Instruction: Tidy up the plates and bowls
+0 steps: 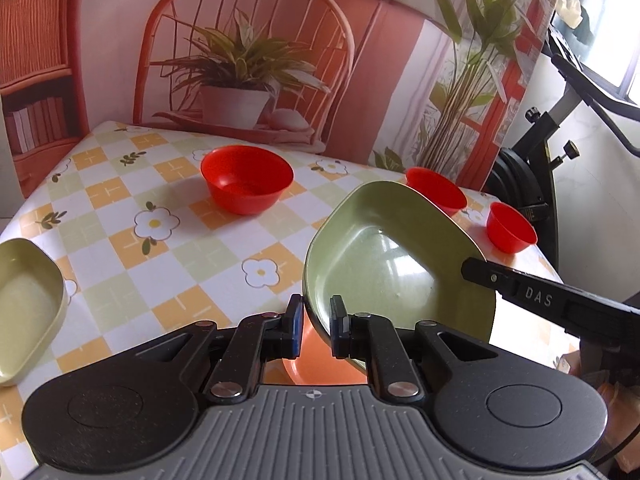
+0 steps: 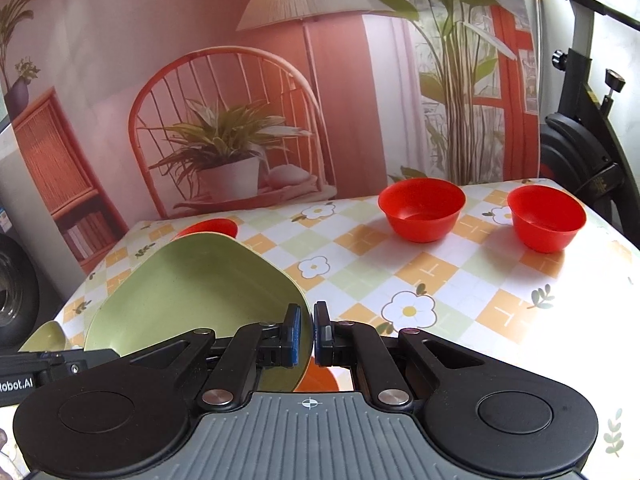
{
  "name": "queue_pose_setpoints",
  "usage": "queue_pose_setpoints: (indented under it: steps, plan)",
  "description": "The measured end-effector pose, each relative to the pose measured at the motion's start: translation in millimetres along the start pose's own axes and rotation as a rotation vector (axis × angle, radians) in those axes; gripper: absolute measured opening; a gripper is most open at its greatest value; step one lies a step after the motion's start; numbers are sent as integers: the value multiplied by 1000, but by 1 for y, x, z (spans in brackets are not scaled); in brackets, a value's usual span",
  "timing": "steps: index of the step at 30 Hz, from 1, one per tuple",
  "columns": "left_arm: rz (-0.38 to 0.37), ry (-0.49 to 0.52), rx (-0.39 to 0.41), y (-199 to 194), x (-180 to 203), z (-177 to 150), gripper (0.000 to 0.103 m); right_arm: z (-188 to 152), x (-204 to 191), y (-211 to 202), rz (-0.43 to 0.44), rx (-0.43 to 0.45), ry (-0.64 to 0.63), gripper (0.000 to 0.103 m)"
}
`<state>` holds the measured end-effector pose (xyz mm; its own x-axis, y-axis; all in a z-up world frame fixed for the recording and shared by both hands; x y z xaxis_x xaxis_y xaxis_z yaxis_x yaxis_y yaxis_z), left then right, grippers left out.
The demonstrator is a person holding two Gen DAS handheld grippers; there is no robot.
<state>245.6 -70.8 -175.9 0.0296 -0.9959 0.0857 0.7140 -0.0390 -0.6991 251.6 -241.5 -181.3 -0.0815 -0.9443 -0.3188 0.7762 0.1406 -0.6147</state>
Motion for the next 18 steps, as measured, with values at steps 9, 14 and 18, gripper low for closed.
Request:
queue_pose_setpoints:
  steps: [9,14,18]
  plan:
    - [-7,11,-62,18,-1,-20,16,-16,18,11,-7,-25,58,6]
    - [9,6,-80,25,-5,-24,16,-21,17,17,5,-27,50,6]
    - [17,23,-90,29,-1,-31,16,-25,21,20,5,-30,60,6]
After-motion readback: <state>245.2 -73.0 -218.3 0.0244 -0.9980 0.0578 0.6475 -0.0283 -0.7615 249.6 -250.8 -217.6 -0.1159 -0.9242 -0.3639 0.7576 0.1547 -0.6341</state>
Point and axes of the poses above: each gripper's, at about its wrist camera, not at the fingertips, and y roughly the way its jaws point, x to its right, z to its top, the point moved 5 cm from there along y, roughly the way its jaws point, and after that the axes turned 11 degrees about z, right-handed, at the moved point
